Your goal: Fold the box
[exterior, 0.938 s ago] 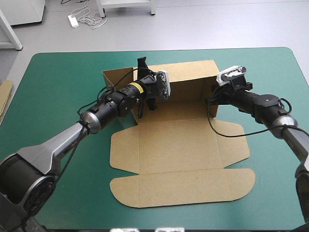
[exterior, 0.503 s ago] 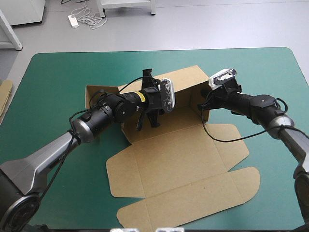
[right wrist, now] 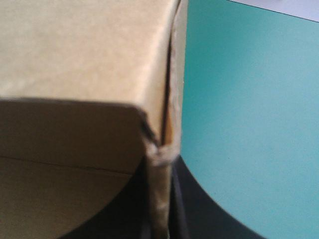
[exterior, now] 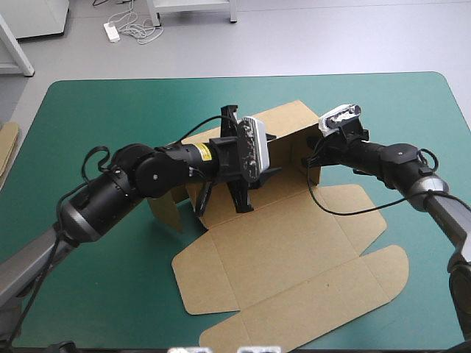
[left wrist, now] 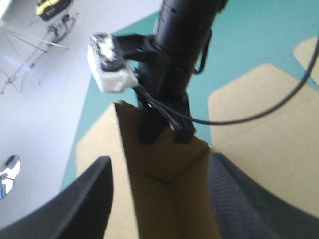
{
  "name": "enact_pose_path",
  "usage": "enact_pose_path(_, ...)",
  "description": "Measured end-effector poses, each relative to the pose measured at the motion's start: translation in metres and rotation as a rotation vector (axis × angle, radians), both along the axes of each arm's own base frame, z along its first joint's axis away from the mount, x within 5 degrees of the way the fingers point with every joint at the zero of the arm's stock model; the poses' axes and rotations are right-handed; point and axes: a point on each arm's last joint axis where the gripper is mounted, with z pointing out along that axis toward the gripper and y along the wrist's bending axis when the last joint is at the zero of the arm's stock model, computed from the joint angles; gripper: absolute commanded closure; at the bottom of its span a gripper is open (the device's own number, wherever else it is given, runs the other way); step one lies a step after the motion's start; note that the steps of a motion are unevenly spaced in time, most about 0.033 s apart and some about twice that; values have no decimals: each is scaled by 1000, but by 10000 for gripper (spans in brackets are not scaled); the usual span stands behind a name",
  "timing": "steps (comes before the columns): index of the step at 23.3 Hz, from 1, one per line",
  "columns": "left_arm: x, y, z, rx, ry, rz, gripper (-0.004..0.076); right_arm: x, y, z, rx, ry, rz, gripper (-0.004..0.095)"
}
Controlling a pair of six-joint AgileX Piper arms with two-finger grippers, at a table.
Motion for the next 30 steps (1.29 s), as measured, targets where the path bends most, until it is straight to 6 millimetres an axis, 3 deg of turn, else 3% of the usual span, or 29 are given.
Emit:
enact_pose_path(3, 21, 33, 38, -154, -36, 132, 377, 0, 0, 0, -2, 10, -6, 923)
enact_pose_path(5, 59, 97, 64, -360, -1, 368, 377, -2, -2, 1, -2, 35, -28, 923)
enact_pose_path(6, 67, 113, 66, -409, 18, 418, 377, -2, -2, 1, -1, 41, -33, 923)
enact_pose_path(8, 89, 170, 65, -517, 70, 582, 377, -4, -3, 4, 1, 55, -49, 923)
enact_pose_path(9, 101, 209, 59, -568, 118, 693, 377, -5, -4, 6, 4, 59, -62, 923)
enact_pose_path(13, 116, 290, 35, -681, 254, 946, 377, -6, -6, 15, -6, 75, -79, 923)
enact_pose_path(17, 116, 320, 1, -709, 373, 1098, 410, -2, -7, 33, -19, 108, -95, 915)
enact_pose_path(22, 113, 322, -41, -649, 537, 1162, 439, 0, -13, 76, -72, 197, -156, 915)
enact_pose_path(27, 110, 321, -53, -598, 600, 1170, 439, -6, -21, 119, -145, 248, -215, 912)
enact_pose_path(30, 108, 322, -55, -571, 612, 1189, 439, -6, -24, 131, -174, 297, -237, 911)
